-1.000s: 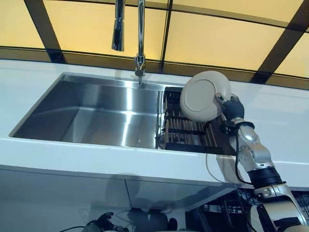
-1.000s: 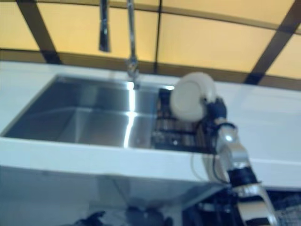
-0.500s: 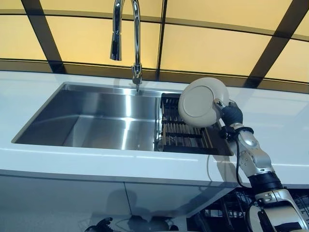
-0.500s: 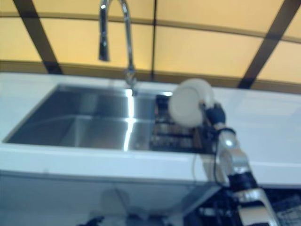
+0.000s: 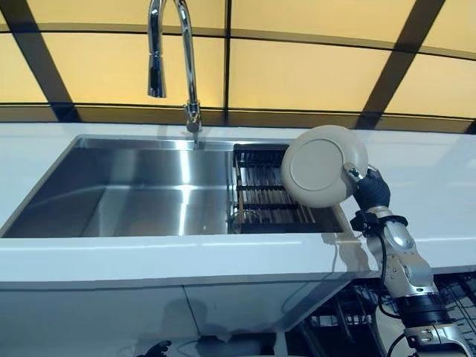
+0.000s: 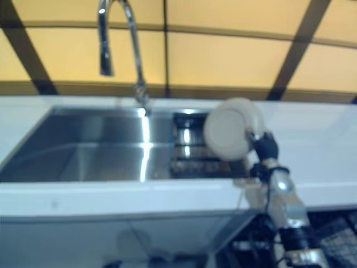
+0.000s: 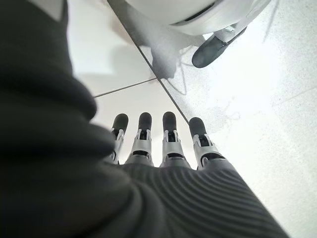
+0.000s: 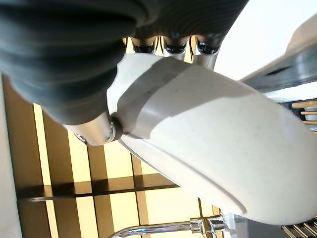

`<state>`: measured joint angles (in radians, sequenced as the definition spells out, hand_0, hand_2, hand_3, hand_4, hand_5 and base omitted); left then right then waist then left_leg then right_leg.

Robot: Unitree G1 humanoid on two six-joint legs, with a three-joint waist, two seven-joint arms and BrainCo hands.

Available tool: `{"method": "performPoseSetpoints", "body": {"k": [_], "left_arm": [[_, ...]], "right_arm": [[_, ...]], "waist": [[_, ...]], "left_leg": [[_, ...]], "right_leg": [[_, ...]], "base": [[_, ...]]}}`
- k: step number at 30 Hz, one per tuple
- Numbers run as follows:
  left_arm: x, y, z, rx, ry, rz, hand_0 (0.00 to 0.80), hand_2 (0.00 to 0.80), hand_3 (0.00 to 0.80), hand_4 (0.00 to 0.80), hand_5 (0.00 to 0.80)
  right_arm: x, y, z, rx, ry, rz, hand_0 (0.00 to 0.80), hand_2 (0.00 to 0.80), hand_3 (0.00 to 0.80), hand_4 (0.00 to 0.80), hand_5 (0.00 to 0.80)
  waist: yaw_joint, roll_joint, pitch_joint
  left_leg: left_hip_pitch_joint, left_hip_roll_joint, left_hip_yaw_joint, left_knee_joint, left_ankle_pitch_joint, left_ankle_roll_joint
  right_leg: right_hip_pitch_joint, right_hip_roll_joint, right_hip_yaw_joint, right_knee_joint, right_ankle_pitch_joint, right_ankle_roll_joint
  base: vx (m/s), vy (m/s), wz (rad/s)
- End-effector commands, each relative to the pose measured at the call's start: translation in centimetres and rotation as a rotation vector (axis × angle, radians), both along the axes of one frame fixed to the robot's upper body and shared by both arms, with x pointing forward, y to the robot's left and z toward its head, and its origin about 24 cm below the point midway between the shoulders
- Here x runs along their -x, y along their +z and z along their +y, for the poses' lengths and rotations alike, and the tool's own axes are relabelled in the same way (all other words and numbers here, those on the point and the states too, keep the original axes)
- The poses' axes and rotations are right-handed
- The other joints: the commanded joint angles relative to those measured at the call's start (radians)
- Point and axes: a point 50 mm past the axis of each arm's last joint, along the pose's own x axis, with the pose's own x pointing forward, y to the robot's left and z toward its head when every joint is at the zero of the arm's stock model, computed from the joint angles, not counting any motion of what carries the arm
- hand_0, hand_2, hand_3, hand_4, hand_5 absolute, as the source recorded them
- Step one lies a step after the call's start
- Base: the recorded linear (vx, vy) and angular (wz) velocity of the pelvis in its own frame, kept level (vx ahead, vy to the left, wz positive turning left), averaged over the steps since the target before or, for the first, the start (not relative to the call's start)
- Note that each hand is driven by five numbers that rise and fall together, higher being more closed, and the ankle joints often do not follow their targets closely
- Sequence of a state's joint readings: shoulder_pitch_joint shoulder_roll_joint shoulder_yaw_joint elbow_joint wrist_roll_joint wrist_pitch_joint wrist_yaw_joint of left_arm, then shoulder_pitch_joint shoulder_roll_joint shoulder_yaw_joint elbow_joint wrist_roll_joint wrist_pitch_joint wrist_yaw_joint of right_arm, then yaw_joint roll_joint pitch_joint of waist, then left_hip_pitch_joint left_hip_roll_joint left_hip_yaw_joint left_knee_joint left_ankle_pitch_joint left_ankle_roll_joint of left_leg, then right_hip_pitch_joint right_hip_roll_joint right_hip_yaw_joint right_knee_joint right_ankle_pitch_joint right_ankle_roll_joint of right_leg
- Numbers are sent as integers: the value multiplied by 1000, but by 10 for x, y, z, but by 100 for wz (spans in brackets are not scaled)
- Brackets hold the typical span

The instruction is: Take plates into dishwasher

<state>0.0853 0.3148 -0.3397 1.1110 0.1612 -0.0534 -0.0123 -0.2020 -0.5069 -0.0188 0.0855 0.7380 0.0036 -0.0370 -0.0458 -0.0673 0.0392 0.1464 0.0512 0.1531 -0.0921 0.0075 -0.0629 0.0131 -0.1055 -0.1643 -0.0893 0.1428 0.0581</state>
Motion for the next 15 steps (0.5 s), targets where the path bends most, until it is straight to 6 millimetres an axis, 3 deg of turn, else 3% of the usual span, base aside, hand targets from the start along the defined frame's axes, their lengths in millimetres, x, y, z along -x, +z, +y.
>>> {"method": "performPoseSetpoints", "body": {"k": [1, 15], "left_arm": [[-8, -2, -6, 6, -8, -7, 0, 0, 0, 0, 0], [-15, -2, -11, 2, -39, -4, 0, 0, 0, 0, 0]], "right_arm": [[1, 49, -3, -41, 6, -257, 800, 800, 800, 800, 800], [-19, 41, 38, -5, 148, -181, 800, 800, 800, 800, 800]], "waist": [[0, 9, 25], [18, 9, 13]], "left_leg": [[-19, -28, 57, 5, -51, 44], [-20, -25, 57, 5, -43, 38]], "right_leg": [[74, -3, 20, 2, -70, 66], [73, 8, 9, 2, -73, 57]], "base": [[-12, -12, -6], [-5, -10, -2]]}}
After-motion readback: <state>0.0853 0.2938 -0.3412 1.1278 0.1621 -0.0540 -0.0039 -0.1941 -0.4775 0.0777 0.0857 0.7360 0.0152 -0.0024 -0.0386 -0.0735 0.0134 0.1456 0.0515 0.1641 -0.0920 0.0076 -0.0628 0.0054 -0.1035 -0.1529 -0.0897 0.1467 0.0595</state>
